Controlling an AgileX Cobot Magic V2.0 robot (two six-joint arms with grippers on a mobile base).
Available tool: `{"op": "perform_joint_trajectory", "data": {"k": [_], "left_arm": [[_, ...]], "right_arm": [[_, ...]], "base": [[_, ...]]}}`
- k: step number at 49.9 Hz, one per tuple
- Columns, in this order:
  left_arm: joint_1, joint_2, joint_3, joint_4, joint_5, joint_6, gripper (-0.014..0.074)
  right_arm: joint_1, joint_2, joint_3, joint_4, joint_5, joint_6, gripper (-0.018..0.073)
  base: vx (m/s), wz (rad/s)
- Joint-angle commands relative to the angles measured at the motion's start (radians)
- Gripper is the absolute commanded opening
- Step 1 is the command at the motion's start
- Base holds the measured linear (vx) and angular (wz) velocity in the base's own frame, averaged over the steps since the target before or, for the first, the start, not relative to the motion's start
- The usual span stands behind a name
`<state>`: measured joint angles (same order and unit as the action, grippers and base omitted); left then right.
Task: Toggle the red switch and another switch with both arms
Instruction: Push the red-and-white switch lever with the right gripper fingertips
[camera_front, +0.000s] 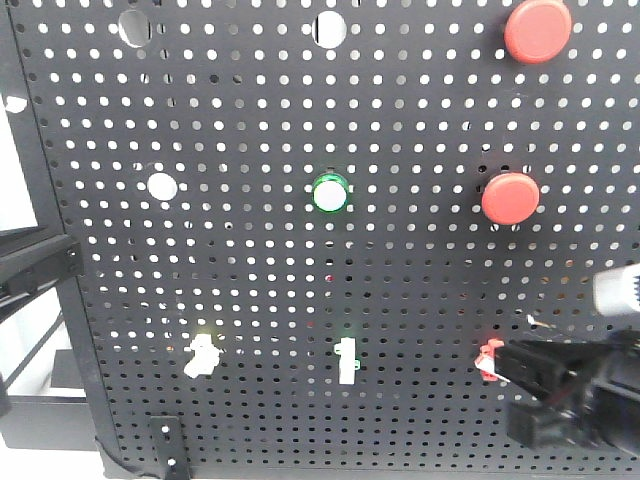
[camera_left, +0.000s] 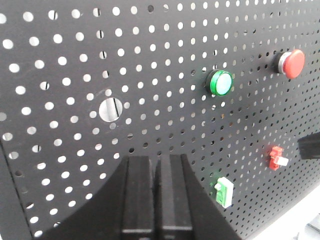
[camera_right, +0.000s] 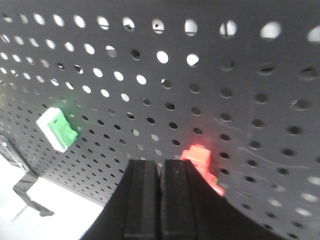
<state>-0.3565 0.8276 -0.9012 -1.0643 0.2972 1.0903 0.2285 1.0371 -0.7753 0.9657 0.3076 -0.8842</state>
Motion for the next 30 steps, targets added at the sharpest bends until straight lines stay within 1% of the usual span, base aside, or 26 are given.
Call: {"op": "perform_joint_trajectory", "data": {"k": [1, 6, 12, 15, 22, 30], "left_arm": [[-0.005, -0.009, -0.029, -0.022, -0.033, 0.0, -0.0006], [-0.005, -0.009, -0.029, -0.022, -0.031, 0.0, -0.0006], [-0.005, -0.009, -0.029, -0.022, -0.026, 0.0, -0.0006], [-0.005, -0.009, -0.029, -0.022, -0.025, 0.0, -0.0006], [-0.005, -0.009, -0.029, -0.022, -0.025, 0.0, -0.0006], [-0.005, -0.009, -0.029, -0.022, -0.025, 0.0, -0.0006]], "right_arm": [[0.001, 0.006, -0.037, 0.106, -0.055, -0.078, -0.0006], [0.001, 0.018, -0.037, 0.178, -0.056, -0.156, -0.0006], [0.001, 0.031, -0.037, 0.266, -0.06, -0.225, -0.0006], [0.001, 0.046, -0.037, 0.289, -0.059, -0.248, -0.0006], [0.001, 0.089, -0.037, 0.299, -0.051, -0.257, -0.0006], [0.001, 0.126, -0.037, 0.289, -0.011, -0.261, -0.0006]], "base": [[0.0, 0.0], [0.0, 0.0], [0.0, 0.0], [0.0, 0.0], [0.0, 0.0], [0.0, 0.0]]}}
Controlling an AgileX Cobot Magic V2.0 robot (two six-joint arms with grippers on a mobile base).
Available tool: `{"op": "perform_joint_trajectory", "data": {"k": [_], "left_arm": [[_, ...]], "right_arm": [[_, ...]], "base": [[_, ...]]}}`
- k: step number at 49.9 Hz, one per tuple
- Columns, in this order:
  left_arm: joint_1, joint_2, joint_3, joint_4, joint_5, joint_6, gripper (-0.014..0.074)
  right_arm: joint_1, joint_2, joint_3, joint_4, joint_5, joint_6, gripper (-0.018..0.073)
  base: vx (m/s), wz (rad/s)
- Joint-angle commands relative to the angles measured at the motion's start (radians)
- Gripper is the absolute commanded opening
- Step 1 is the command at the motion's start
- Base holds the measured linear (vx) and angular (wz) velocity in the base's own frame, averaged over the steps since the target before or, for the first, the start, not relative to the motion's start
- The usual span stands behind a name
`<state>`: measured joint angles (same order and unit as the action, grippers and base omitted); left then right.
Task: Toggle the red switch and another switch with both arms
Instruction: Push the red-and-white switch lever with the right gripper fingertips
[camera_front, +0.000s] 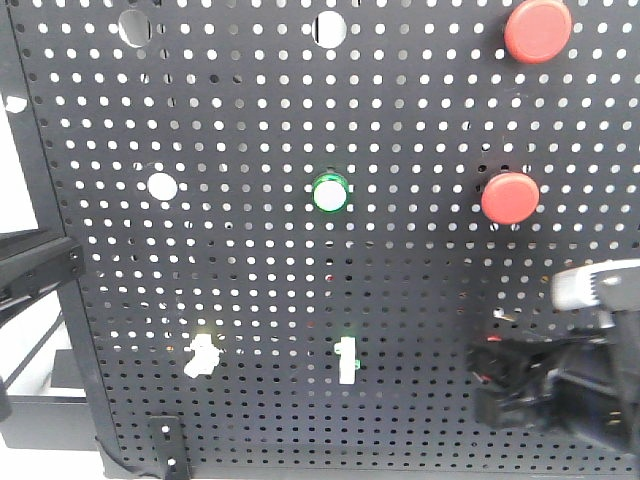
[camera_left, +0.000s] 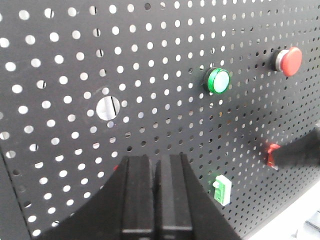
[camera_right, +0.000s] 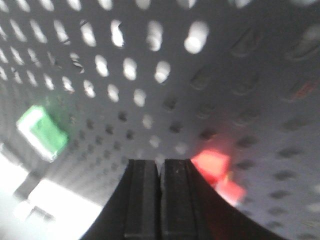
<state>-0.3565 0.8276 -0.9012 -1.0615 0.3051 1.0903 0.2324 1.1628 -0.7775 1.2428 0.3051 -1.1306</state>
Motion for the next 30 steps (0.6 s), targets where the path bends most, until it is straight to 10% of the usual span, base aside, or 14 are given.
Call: {"op": "perform_joint_trajectory", "data": {"k": [1, 30], "left_arm": [[-0.005, -0.009, -0.029, -0.024, -0.033, 0.0, -0.0006], [-0.005, -0.009, -0.029, -0.021, -0.033, 0.0, -0.0006]], "right_arm": [[-0.003, 0.002, -0.035, 0.01, -0.005, -0.014, -0.0006], [-0.003, -0.235, -0.035, 0.009, 0.027, -0.037, -0.0006]], "base": [[0.0, 0.0], [0.0, 0.0]]}}
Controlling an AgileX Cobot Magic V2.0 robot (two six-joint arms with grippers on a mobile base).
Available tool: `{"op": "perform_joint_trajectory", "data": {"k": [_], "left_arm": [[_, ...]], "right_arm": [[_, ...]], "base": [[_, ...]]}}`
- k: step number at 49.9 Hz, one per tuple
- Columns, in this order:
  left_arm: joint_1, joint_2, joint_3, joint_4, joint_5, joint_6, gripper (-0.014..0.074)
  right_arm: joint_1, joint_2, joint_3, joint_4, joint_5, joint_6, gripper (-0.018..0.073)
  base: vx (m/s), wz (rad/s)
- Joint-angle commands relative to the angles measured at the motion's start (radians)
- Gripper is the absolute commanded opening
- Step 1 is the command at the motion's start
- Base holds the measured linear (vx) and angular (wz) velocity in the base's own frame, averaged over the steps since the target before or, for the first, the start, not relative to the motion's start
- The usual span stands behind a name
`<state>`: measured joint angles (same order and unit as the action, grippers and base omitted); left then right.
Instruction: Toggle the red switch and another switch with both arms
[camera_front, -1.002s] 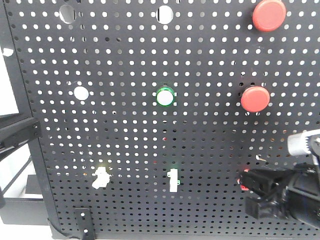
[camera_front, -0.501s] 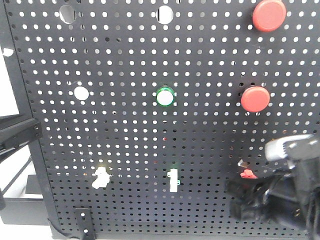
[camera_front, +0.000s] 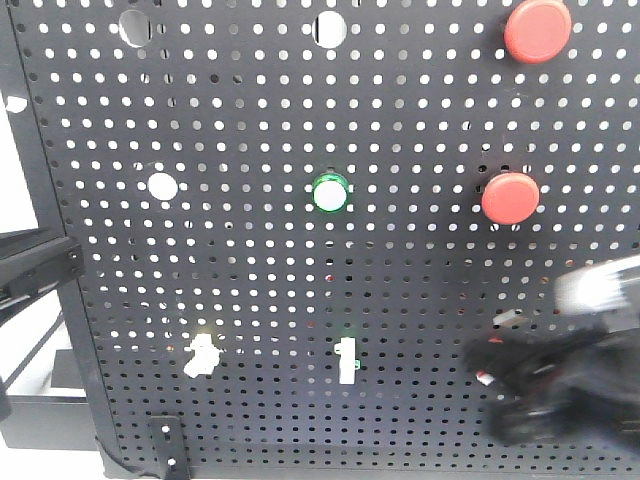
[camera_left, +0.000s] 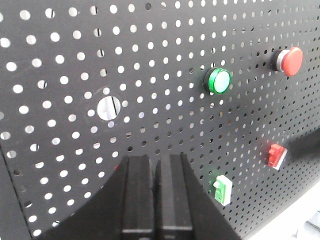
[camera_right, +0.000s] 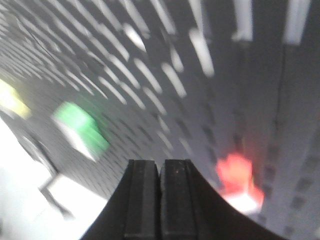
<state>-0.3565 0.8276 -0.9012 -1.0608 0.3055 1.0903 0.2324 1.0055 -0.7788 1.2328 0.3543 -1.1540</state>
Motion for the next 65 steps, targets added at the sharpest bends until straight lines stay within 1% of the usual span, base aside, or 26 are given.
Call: {"op": "perform_joint_trajectory", "data": {"k": [1, 4, 8, 12, 15, 19, 23, 26, 27, 31, 35, 38, 49, 55, 65], "left_arm": [[-0.005, -0.009, -0.029, -0.022, -0.033, 0.0, -0.0006], [-0.005, -0.009, -0.029, -0.015, -0.03, 0.0, -0.0006], [-0.005, -0.011, -0.029, 0.019, -0.011, 0.0, -0.0006], [-0.005, -0.014, -0.015, 0.071, 0.028, -0.012, -0.0006], [-0.005, -0.027, 0.023, 0.085, 0.033, -0.028, -0.0006], [-0.005, -0.082, 0.121, 0.079, -0.004, -0.028, -0.0006], [-0.005, -0.157, 0.24, 0.071, -0.064, -0.028, -0.0006], [-0.005, -0.234, 0.315, 0.071, -0.078, -0.03, -0.0006], [-0.005, -0.343, 0.421, 0.071, -0.054, -0.06, -0.0006], [-0.005, -0.452, 0.499, 0.072, -0.055, -0.094, -0.0006], [-0.005, -0.523, 0.558, 0.079, -0.086, -0.099, -0.0006], [-0.005, -0.551, 0.586, 0.079, -0.096, -0.099, -0.0006], [-0.005, -0.567, 0.66, 0.08, -0.046, -0.099, -0.0006], [-0.005, -0.567, 0.662, 0.08, -0.023, -0.099, -0.0006], [-0.005, -0.567, 0.663, 0.082, -0.026, -0.097, -0.0006]], "right_arm": [[-0.003, -0.097, -0.034, 0.016, -0.027, -0.015, -0.0006], [-0.003, -0.158, -0.034, 0.004, -0.056, -0.016, -0.0006], [-0.003, -0.219, -0.034, -0.02, -0.098, -0.013, -0.0006], [-0.003, -0.296, -0.03, -0.075, -0.136, -0.004, -0.0006], [-0.004, -0.349, -0.017, -0.111, -0.164, 0.0, -0.0006], [-0.006, -0.429, 0.043, -0.14, -0.224, 0.047, -0.0006], [-0.006, -0.494, 0.123, -0.142, -0.272, 0.081, -0.0006], [-0.006, -0.545, 0.175, -0.142, -0.277, 0.081, -0.0006], [-0.006, -0.6, 0.246, -0.138, -0.278, 0.081, -0.0006], [-0.006, -0.63, 0.294, -0.138, -0.296, 0.078, -0.0006], [-0.006, -0.639, 0.323, -0.138, -0.322, 0.072, -0.0006], [-0.006, -0.639, 0.33, -0.137, -0.318, 0.075, -0.0006], [-0.006, -0.639, 0.339, -0.137, -0.303, 0.076, -0.0006], [-0.006, -0.639, 0.339, -0.137, -0.303, 0.076, -0.0006], [-0.006, -0.639, 0.339, -0.137, -0.303, 0.076, -0.0006]], "base": [[0.0, 0.0], [0.0, 0.0], [0.0, 0.0], [0.0, 0.0], [0.0, 0.0], [0.0, 0.0], [0.0, 0.0], [0.0, 0.0], [0.0, 0.0], [0.0, 0.0], [0.0, 0.0], [0.0, 0.0], [0.0, 0.0], [0.0, 0.0], [0.0, 0.0]]}}
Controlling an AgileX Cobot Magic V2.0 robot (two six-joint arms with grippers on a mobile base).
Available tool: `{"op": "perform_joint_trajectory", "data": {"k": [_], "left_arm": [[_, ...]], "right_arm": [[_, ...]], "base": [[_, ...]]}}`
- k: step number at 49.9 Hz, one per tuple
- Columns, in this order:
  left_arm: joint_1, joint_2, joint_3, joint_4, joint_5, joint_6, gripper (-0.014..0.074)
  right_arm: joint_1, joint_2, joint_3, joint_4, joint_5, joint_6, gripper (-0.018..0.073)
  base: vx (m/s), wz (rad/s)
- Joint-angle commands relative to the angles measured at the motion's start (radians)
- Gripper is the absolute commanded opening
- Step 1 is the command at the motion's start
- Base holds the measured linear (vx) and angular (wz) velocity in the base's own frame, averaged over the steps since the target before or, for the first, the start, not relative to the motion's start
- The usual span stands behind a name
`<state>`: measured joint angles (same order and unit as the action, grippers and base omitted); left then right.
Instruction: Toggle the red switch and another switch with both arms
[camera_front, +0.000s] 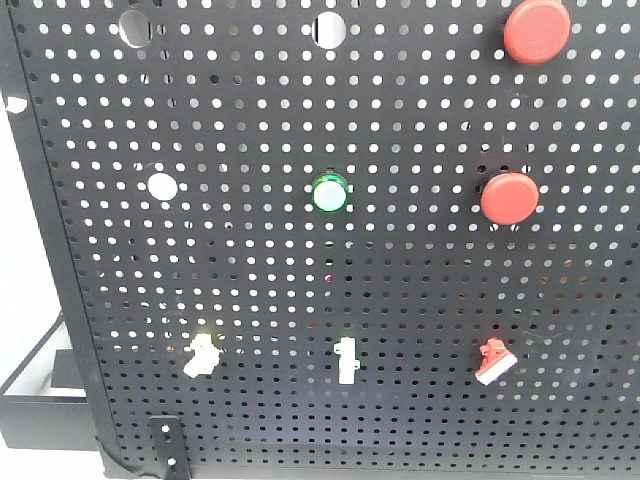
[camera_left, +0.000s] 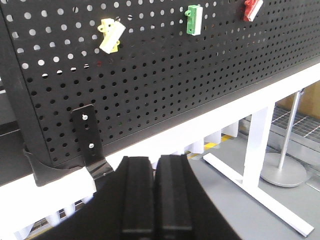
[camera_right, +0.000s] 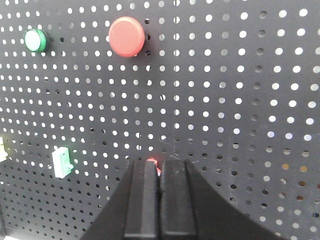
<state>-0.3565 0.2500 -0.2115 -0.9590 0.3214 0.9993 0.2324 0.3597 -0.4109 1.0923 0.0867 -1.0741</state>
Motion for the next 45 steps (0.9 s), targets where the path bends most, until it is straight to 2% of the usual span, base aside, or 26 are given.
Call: {"op": "perform_joint_trajectory", "data": {"k": [1, 4, 9, 12, 16, 21, 22, 25, 31, 34, 37, 45], "left_arm": [[-0.005, 0.01, -0.023, -0.02, -0.047, -0.007, -0.0006], [-0.005, 0.006, -0.016, 0.017, -0.068, 0.006, -0.0006], [0.004, -0.028, 0.024, 0.184, -0.102, 0.003, -0.0006], [0.032, -0.065, 0.072, 0.251, -0.163, -0.037, -0.0006], [0.081, -0.129, 0.15, 0.317, -0.27, -0.152, -0.0006], [0.137, -0.222, 0.253, 0.428, -0.367, -0.343, -0.0006], [0.149, -0.248, 0.264, 0.468, -0.366, -0.403, -0.0006], [0.169, -0.288, 0.256, 0.597, -0.286, -0.506, -0.0006], [0.186, -0.281, 0.258, 0.802, -0.268, -0.71, -0.0006], [0.186, -0.281, 0.258, 0.846, -0.264, -0.776, -0.0006], [0.185, -0.281, 0.258, 0.849, -0.264, -0.806, -0.0006], [0.185, -0.28, 0.258, 0.833, -0.264, -0.818, -0.0006]], "right_arm": [[-0.006, 0.006, -0.029, 0.004, -0.036, -0.004, -0.0006], [-0.006, 0.006, -0.029, 0.004, -0.036, -0.004, -0.0006], [-0.006, 0.006, -0.029, 0.004, -0.036, -0.004, -0.0006], [-0.006, 0.006, -0.029, 0.004, -0.036, -0.004, -0.0006], [-0.006, 0.006, -0.029, 0.004, -0.036, -0.004, -0.0006], [-0.006, 0.006, -0.029, 0.004, -0.036, -0.004, -0.0006], [-0.006, 0.006, -0.029, 0.004, -0.036, -0.004, -0.0006], [-0.006, 0.006, -0.029, 0.004, -0.036, -0.004, -0.0006], [-0.005, 0.006, -0.029, 0.004, -0.033, -0.004, -0.0006], [-0.003, 0.006, -0.029, 0.004, -0.028, -0.004, -0.0006], [-0.003, 0.006, -0.029, 0.004, -0.028, -0.004, -0.0006], [-0.003, 0.006, -0.029, 0.004, -0.028, -0.004, -0.0006]], "base": [[0.0, 0.0], [0.0, 0.0], [0.0, 0.0], [0.0, 0.0], [0.0, 0.0], [0.0, 0.0], [0.0, 0.0], [0.0, 0.0], [0.0, 0.0], [0.0, 0.0], [0.0, 0.0], [0.0, 0.0]]}}
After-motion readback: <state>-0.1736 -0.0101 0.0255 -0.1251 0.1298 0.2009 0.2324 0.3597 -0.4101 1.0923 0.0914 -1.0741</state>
